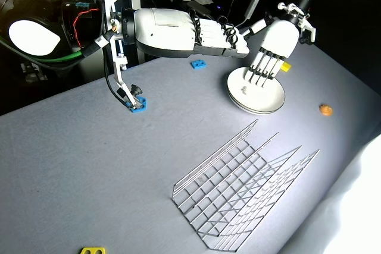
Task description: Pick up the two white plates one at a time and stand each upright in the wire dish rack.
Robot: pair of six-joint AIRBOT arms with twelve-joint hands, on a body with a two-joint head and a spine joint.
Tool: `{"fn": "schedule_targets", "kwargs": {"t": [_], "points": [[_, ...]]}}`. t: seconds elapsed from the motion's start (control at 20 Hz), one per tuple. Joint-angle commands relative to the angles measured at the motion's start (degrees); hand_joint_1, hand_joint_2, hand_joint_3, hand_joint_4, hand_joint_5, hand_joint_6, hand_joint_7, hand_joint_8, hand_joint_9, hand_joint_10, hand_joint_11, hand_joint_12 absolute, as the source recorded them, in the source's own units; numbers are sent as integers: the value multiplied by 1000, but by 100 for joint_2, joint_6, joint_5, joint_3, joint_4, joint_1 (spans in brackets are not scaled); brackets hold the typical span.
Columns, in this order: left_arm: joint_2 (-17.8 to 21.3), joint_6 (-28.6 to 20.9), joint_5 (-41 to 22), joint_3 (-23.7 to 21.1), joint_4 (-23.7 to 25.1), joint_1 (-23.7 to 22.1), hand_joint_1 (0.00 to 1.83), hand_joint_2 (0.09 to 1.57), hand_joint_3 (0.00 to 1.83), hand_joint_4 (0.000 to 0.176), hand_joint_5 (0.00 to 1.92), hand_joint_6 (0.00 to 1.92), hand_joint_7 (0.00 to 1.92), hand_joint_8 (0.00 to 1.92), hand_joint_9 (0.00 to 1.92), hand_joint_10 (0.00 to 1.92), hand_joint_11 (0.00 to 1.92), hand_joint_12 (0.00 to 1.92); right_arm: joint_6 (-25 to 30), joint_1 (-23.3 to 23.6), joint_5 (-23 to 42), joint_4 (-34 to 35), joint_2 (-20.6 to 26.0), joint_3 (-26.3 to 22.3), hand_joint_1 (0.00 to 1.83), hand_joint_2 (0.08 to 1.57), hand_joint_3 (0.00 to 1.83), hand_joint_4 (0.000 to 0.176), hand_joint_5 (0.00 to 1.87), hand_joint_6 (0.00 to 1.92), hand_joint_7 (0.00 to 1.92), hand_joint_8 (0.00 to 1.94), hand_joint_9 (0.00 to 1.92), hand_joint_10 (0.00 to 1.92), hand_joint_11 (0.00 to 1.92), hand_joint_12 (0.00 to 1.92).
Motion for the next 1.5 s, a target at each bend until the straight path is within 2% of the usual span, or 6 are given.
{"fn": "schedule_targets", "kwargs": {"t": [0.0, 0.05, 0.75, 0.85, 1.0, 1.45], "points": [[-38, -17, -99, 12, -197, 5, 0, 1025, 0, 0, 0, 0, 0, 0, 0, 0, 0, 0, -22, 16, 723, 61, 4, -19, 11, 1176, 3, 0, 20, 7, 13, 4, 3, 1, 14, 7], [-50, -16, -95, 12, -173, 7, 0, 1026, 0, 0, 0, 0, 0, 0, 0, 0, 0, 0, -77, 15, 722, 61, 3, -19, 9, 1162, 0, 0, 66, 11, 58, 15, 51, 2, 2, 184], [-378, 50, 23, 74, -659, -42, 0, 1029, 1, 0, 0, 0, 0, 0, 0, 0, 0, 0, -898, -2, 526, 343, -182, 146, 41, 1201, 0, 0, 16, 4, 9, 3, 0, 0, 8, 3], [-430, 50, 23, 14, -667, -104, 0, 1028, 0, 0, 0, 0, 0, 0, 0, 0, 0, 0, -939, -13, 526, 350, -216, 208, 83, 1175, 0, 0, 117, 10, 108, 13, 93, 1, 0, 317], [-488, 50, 23, -124, -678, -266, 0, 1028, 0, 0, 0, 0, 0, 0, 0, 0, 0, 0, -1241, -75, 527, 373, -396, 382, 94, 1177, 0, 0, 111, 5, 41, 2, 28, 0, 0, 154], [-504, -9, 3, -244, -766, -426, 0, 1025, 0, 0, 0, 0, 0, 0, 0, 0, 0, 0, -1898, -168, 614, 474, -1254, 1017, 884, 1079, 0, 0, 0, 0, 0, 0, 0, 0, 0, 200]]}}
